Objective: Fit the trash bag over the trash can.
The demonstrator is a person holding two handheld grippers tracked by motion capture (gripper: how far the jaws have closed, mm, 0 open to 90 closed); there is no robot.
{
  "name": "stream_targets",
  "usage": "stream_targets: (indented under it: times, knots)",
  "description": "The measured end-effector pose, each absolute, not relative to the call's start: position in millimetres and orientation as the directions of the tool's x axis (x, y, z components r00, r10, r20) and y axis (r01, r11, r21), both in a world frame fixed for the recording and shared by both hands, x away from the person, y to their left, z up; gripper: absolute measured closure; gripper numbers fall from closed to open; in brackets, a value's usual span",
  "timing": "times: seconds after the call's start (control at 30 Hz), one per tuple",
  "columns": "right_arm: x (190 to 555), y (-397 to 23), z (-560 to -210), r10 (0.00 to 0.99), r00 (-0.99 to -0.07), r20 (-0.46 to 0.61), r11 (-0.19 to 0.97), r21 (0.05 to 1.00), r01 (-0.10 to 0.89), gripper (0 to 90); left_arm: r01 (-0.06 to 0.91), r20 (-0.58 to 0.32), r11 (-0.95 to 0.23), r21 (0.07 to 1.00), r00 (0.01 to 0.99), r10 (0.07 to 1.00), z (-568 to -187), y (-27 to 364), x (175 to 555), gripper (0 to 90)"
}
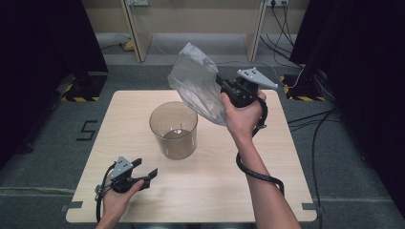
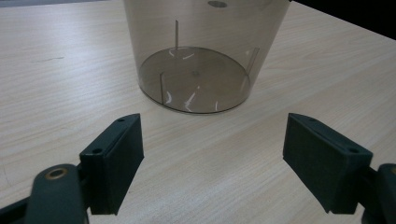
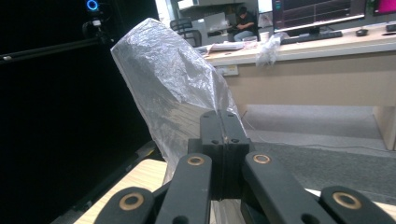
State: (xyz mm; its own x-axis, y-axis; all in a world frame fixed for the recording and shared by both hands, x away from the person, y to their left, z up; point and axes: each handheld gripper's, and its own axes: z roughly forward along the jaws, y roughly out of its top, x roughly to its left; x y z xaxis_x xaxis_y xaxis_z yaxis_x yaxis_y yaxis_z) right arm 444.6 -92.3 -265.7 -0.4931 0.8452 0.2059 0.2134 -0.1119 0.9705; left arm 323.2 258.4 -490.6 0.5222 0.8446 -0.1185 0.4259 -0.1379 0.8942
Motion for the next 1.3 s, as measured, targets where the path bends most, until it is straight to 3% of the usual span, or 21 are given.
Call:
stream_targets:
  times: [1.3]
  knots:
    - [462,-7,-269,0.758,-0.598,0.259,-0.127,0.959,0.255,90.0,0.418,-0.126,-0.118,0.901,0.512,0.85,-489,264,324,19.6]
